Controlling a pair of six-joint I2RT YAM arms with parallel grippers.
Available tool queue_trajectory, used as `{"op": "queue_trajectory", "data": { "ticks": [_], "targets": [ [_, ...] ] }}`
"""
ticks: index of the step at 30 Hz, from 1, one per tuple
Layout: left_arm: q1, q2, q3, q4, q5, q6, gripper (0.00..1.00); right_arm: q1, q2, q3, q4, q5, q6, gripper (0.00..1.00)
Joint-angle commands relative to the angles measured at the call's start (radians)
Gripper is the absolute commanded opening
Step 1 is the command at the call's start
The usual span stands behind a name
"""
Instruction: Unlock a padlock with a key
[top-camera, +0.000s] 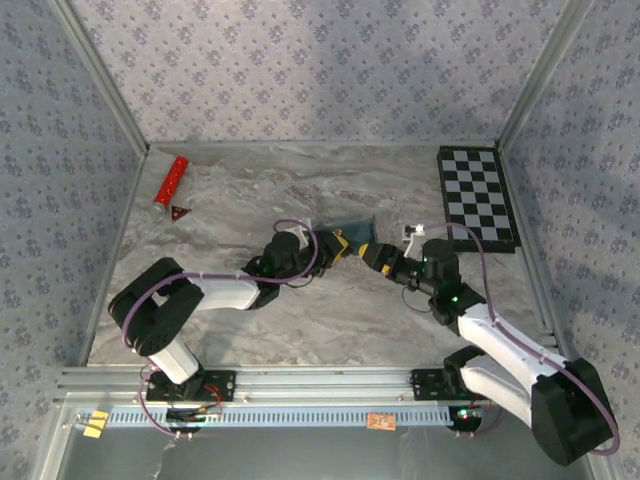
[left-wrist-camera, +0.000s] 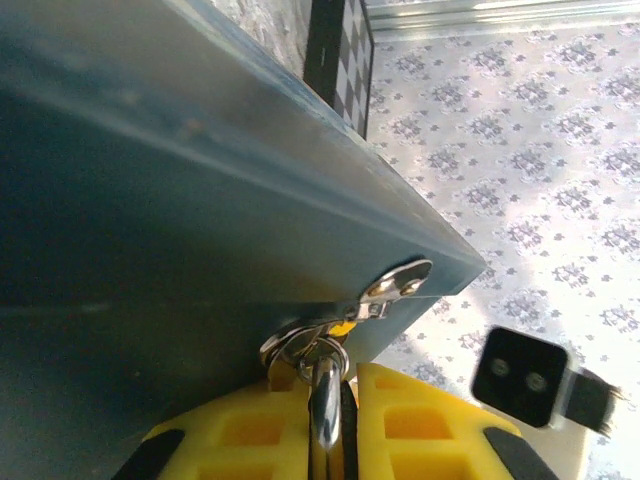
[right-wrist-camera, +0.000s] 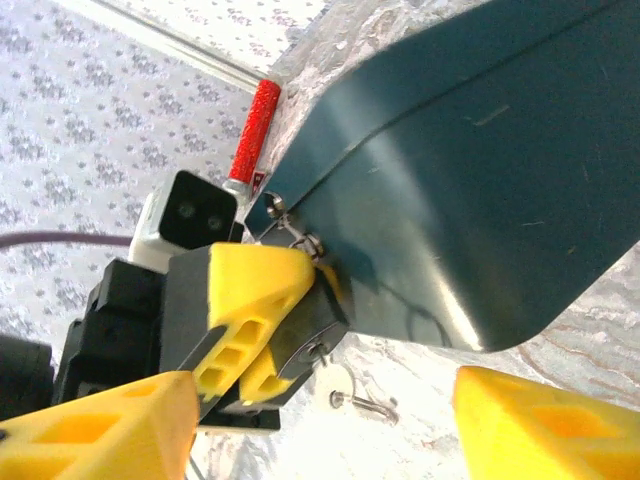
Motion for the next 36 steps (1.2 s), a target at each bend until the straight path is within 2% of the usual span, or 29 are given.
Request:
{"op": "queue_trajectory", "data": {
  "ticks": [1, 5, 9, 12, 20, 24, 27, 36],
  "targets": [
    [0.018, -0.058, 0.034, 0.065, 0.024, 0.051, 0.0, 0.002, -0.049, -0.014, -0.058, -0.007, -0.171, 0.55],
    [0.033, -0.083, 0.043, 0.0, 0.051, 0.065, 0.0, 0.024, -0.134, -0.071, -0.047, 0.058, -0.339, 0.51],
    [0.033, -0.094, 0.044, 0.006, 0.063, 0.065, 0.0, 0.01, -0.113, -0.034, -0.071, 0.044, -0.253, 0.51],
    [0.033, -0.101, 0.044, 0.0, 0.065, 0.068, 0.0, 0.027, -0.032, -0.044, 0.046, -0.014, -0.166, 0.44],
    [0.032, -0.103, 0.041, 0.004, 0.077, 0.058, 0.0, 0.095, 0.112, -0.012, 0.105, -0.056, -0.209, 0.39],
    [0.031, -0.106, 0.038, 0.007, 0.081, 0.053, 0.0, 0.105, 0.145, 0.009, 0.121, -0.055, -0.215, 0.31],
    [0.03, -0.11, 0.037, 0.005, 0.085, 0.049, 0.0, 0.107, 0.153, 0.025, 0.095, -0.026, -0.241, 0.21],
    [0.018, -0.113, 0.048, 0.01, 0.109, 0.034, 0.0, 0.107, 0.164, 0.053, 0.085, -0.016, -0.259, 0.18]
  ]
}}
